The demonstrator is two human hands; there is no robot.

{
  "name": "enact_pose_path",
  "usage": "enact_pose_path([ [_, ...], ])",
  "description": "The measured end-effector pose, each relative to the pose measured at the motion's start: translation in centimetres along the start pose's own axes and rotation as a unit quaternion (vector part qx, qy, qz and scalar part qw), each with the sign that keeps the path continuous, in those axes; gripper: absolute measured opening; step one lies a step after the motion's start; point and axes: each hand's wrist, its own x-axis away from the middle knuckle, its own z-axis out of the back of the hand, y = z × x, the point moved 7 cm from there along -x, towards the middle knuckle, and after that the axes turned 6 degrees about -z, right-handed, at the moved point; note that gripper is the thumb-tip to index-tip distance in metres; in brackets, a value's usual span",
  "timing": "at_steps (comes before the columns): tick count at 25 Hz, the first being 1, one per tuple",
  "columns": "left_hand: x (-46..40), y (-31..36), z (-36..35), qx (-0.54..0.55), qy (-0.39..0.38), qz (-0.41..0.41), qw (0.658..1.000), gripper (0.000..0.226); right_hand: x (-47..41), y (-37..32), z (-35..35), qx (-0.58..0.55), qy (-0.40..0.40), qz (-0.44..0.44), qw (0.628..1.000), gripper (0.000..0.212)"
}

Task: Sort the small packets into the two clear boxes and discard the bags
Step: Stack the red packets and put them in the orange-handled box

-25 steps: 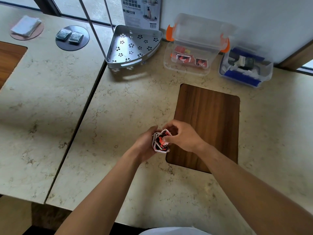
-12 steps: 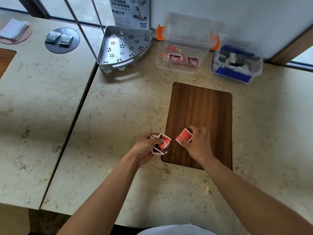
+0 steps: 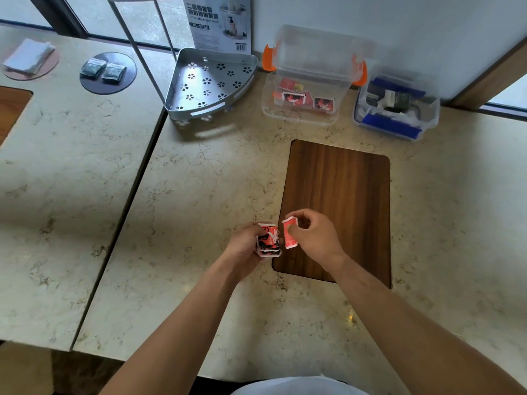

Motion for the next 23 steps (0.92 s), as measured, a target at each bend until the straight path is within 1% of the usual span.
enact_pose_path([
  [3,0.4,-0.1,-1.1,-0.028,-0.027,-0.011,0.999,0.034,0.7,-1.2,-2.1,0.026,-0.039,0.018,0.999,0.026],
  [6,0.5,-0.3,-1.4,-0.013,-0.053,-0.011,0.998,0.048,1.0,-1.1,-3.2,0.002,-0.089,0.005,0.996,0.04],
  [8,0.5,-0.4,-1.1,0.009,-0.064,-0.012,0.998,0.059,1.2,-0.7,-3.2,-0.026,-0.124,-0.007,0.992,0.04],
  [9,0.3,-0.5,-0.8,0.01,-0.063,-0.02,0.998,0.057,1.2,-0.6,-3.1,-0.029,-0.136,-0.007,0.99,0.037],
  [10,0.0,-0.6,-0.6,0.005,-0.057,-0.03,0.998,0.05,1.3,-0.5,-3.0,-0.031,-0.138,-0.004,0.99,0.034],
  [11,-0.2,-0.6,-0.5,0.006,-0.048,-0.038,0.998,0.043,1.3,-0.5,-2.7,-0.035,-0.127,0.004,0.991,0.03],
  [13,-0.5,-0.5,-0.5,0.022,-0.031,-0.036,0.999,0.038,1.2,-0.3,-1.8,-0.048,-0.068,0.01,0.997,0.023],
  [15,-0.6,0.0,-0.7,0.039,-0.005,-0.037,0.999,0.037,1.1,0.3,-0.9,-0.046,-0.001,-0.021,0.999,0.022],
  [16,-0.7,0.3,-0.7,0.049,0.007,-0.041,0.998,0.037,1.2,0.8,-0.8,-0.054,0.011,-0.051,0.997,0.027],
  [17,-0.9,0.5,-0.9,0.061,0.015,-0.045,0.997,0.037,1.3,1.4,-1.2,-0.068,-0.001,-0.084,0.994,0.035],
  [19,-1.2,0.7,-1.3,0.083,0.024,-0.048,0.995,0.036,1.6,2.1,-2.6,-0.1,-0.07,-0.139,0.983,0.046],
  [21,-1.4,1.1,-1.9,0.085,0.023,-0.054,0.995,0.036,1.6,2.1,-3.6,-0.146,-0.12,-0.154,0.97,0.043],
  [23,-1.5,1.4,-2.2,0.073,0.019,-0.065,0.995,0.035,1.1,1.7,-3.4,-0.197,-0.127,-0.14,0.962,0.036],
])
